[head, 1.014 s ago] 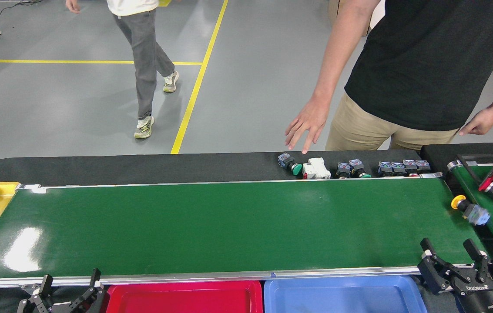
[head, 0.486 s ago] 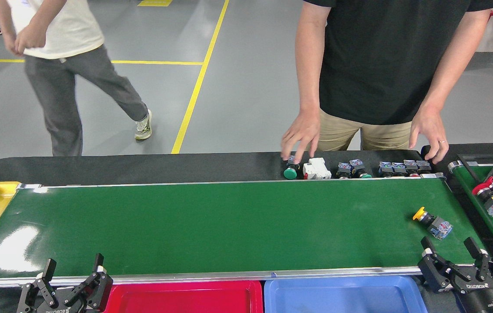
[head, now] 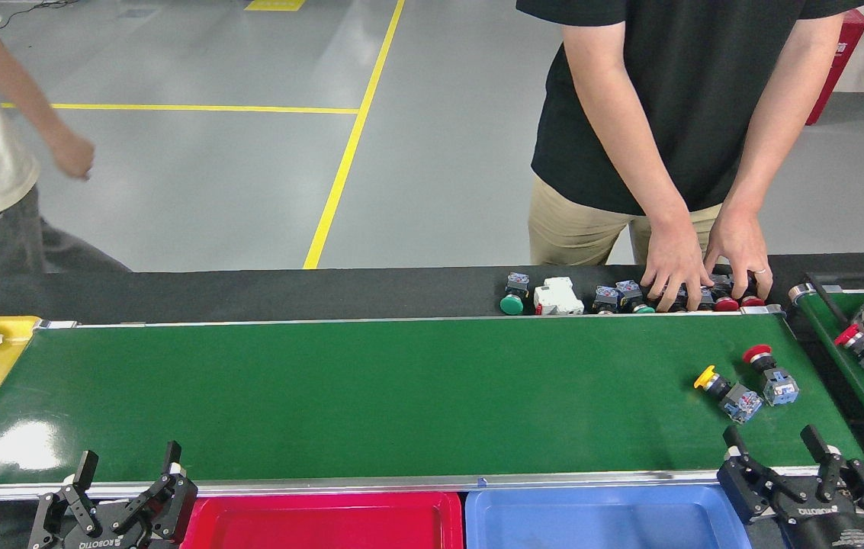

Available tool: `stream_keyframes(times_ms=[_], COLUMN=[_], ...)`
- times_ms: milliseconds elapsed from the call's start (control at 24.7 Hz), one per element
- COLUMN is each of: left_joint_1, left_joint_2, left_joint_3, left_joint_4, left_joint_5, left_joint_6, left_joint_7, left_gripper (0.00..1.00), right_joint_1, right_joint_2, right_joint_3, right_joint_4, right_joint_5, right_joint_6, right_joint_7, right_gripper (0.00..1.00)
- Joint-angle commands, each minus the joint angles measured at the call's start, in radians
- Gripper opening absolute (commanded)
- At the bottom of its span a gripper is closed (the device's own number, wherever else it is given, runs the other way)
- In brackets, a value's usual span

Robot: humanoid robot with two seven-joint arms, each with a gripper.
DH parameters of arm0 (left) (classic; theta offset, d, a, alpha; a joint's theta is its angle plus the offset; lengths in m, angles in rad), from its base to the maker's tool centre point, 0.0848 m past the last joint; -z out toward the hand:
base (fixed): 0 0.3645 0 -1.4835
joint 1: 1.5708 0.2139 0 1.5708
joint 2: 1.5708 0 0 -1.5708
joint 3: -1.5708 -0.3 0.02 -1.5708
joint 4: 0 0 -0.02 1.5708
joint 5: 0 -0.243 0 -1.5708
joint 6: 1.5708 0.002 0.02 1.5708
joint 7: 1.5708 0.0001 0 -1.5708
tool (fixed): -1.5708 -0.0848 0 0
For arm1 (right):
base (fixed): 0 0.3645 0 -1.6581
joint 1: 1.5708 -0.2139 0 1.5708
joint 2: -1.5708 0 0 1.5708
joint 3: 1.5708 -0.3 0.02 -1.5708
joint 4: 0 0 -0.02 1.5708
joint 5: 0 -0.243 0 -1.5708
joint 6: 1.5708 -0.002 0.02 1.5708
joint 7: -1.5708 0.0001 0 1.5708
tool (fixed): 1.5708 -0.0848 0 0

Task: Pick switch part from conveyor to tray

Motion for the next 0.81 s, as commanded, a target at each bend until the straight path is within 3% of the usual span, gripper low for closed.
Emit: stream_keyframes(times_ms=[0,243,405,770], left_joint_1=[-0.017,0.014,0.047,0.067], left_joint_2=[0.022,0.051,0.052,0.048], left_joint_3=[0.001,0.006,-0.001,-0.043], left_joint_4=[-0.008,-0.005,0.006,0.047], left_joint_5=[0.001,-0.001,-0.005,-0.010], left_joint_6=[-0.004,-0.130,-0.135,-0.132], left_joint_7=[0.003,0.003,0.003,0.005], left_gripper=[1.00,1.00,1.00,1.00], right_joint_1=[-0.002,-0.005,-0.027,-0.159], right_joint_2=[0.012,0.058,0.078,0.078], right_joint_3=[-0.002,0.026,0.030,0.173], right_joint_4=[0.005,0.041,0.075,0.135], right_joint_5=[0.000,0.003,0.001,0.001], right_joint_6=[0.047,0.069,0.104,0.235], right_joint_7=[0.006,0.006,0.005,0.005], right_gripper=[1.00,1.00,1.00,0.99])
